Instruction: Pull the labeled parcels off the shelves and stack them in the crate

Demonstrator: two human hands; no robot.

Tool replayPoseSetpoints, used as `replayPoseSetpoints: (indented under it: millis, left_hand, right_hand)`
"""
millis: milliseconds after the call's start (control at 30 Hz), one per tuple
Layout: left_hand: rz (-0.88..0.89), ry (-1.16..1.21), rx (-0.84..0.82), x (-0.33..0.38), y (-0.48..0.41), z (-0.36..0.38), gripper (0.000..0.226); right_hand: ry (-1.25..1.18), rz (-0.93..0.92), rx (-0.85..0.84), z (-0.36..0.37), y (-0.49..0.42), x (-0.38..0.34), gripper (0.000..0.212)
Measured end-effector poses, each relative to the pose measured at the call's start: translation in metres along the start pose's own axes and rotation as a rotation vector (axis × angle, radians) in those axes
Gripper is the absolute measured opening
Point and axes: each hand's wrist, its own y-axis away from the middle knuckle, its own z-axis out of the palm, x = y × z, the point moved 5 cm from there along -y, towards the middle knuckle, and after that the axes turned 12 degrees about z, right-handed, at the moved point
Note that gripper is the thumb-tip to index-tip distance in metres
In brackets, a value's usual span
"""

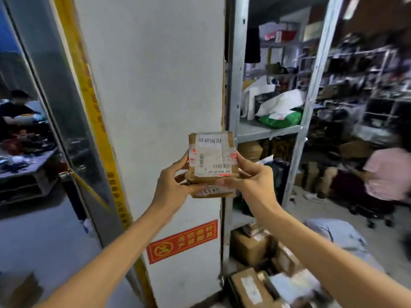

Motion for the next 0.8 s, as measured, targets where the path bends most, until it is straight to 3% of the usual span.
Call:
replayPoseSetpoints:
  millis: [100, 400, 700, 800]
  left_hand:
    - [0.003, 0.063, -0.126, -0.022, -0.023, 0.052, 0.087]
    - [0.013, 0.296, -0.533, -0.091, -0.091, 0.187, 0.088]
    - [-0.074, 0.478, -0.838, -0.151, -0.129, 0.296, 0.083]
    - [-0.141, 0.510, -0.865, -0.175, -0.128, 0.328, 0.075]
  right_hand:
    - [0.020, 0.045, 0.158, -0.044, -0.014, 0.020, 0.071]
    - [0.062, 0.125, 0.587, -0.147, -0.040, 0.063, 0.072]
    - [0.051, 0.188, 0.865, -0.206, -0.061, 0.103, 0.068]
    - [0.059, 0.225, 0.906, -0.227, -0.067, 0.126, 0.070]
